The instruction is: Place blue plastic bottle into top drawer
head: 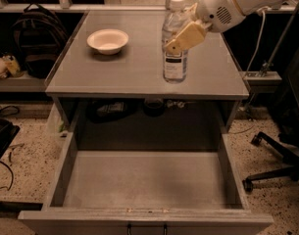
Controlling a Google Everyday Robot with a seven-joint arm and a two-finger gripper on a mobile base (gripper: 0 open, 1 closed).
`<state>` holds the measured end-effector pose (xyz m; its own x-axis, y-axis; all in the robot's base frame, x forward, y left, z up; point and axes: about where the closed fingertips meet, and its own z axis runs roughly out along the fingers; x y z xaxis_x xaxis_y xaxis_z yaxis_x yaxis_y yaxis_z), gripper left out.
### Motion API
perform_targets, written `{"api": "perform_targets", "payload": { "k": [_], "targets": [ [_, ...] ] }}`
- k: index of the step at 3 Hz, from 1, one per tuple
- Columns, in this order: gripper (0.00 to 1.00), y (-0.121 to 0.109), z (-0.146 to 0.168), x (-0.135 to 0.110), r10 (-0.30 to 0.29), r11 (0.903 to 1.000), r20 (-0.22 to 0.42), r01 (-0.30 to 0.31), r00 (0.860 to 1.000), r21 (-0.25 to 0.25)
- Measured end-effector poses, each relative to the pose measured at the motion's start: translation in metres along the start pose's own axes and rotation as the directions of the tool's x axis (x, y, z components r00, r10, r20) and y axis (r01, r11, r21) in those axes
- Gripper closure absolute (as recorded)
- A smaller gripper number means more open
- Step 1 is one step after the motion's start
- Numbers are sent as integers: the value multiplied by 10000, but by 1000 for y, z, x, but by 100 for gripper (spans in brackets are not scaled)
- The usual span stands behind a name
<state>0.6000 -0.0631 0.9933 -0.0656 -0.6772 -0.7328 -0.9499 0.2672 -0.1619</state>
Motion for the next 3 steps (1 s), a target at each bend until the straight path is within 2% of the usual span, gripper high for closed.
{"api": "perform_targets", "payload": {
  "k": [1,2,3],
  "targets": [
    [100,56,-21,-1,818,9910,49,-808,9966,-1063],
    [100,56,-19,-1,825,9903,89,-810,9966,-1125],
    [100,69,-7,19,1267,9828,287,-1215,9915,-1388]
  ]
}}
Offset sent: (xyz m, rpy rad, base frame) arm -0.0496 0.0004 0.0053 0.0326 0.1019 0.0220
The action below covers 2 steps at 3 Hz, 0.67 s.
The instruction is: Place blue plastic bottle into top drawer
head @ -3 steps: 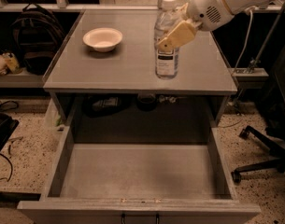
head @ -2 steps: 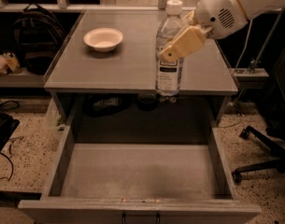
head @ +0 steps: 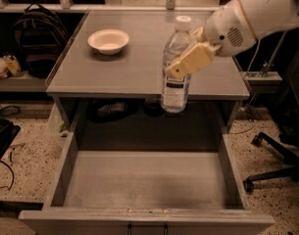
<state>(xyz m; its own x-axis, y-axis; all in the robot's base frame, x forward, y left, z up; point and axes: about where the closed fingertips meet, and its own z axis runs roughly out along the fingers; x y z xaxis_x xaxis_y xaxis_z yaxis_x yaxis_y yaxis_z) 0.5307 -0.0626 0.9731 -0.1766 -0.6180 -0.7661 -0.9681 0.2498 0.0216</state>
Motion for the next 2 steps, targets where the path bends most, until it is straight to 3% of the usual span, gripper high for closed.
{"api": "perform_targets", "payload": {
  "k": [1,2],
  "targets": [
    [100,20,20,39,390,9992,268,-387,9989,-124],
    [100,35,45,78,413,9991,593,-411,9974,-52]
  ]
}}
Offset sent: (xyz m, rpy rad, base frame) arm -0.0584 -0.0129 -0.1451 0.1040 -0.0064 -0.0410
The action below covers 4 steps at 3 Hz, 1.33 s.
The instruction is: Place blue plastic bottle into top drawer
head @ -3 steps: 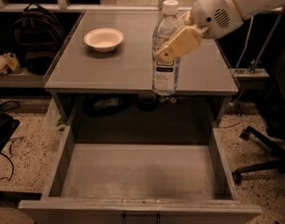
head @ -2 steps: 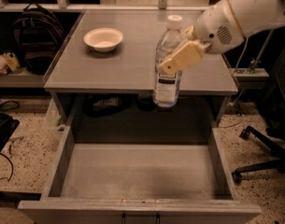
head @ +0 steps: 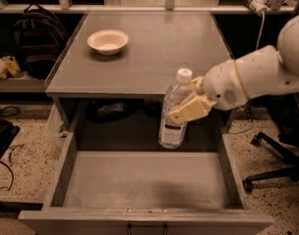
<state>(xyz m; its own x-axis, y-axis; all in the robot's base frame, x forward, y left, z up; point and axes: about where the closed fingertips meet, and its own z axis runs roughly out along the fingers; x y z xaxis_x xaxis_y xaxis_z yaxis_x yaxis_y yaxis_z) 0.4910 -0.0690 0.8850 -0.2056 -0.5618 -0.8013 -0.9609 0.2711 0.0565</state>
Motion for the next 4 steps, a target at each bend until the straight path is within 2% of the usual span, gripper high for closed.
{"api": "perform_targets", "payload": {
  "k": [1,2,4],
  "targets": [
    [100,7,24,31,-407,9991,98,406,9991,111],
    [100,16,70,69,-1232,9924,427,1230,9915,60],
    [100,16,74,74,-1509,9885,224,1509,9883,35]
  ]
}}
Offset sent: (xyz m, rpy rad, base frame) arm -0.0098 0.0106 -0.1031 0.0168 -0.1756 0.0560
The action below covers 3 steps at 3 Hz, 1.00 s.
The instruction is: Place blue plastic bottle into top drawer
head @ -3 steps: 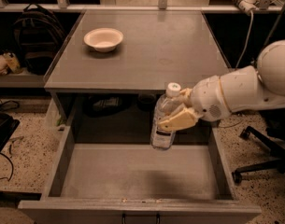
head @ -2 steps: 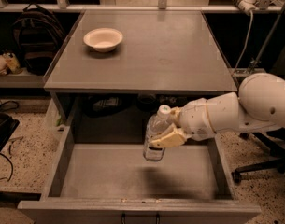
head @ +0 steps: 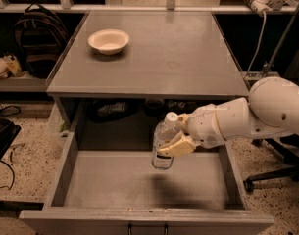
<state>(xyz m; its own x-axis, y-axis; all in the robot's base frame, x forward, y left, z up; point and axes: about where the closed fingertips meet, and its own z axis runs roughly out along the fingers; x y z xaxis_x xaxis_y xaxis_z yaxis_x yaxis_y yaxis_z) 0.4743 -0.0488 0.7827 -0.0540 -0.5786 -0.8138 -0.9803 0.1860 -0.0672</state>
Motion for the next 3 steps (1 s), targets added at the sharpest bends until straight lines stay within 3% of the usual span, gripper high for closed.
{"api": "perform_targets", "payload": {
  "k": [3],
  "targets": [
    [100,-6,34,35,-1,9999,-29,1,10000,-115]
  ]
}}
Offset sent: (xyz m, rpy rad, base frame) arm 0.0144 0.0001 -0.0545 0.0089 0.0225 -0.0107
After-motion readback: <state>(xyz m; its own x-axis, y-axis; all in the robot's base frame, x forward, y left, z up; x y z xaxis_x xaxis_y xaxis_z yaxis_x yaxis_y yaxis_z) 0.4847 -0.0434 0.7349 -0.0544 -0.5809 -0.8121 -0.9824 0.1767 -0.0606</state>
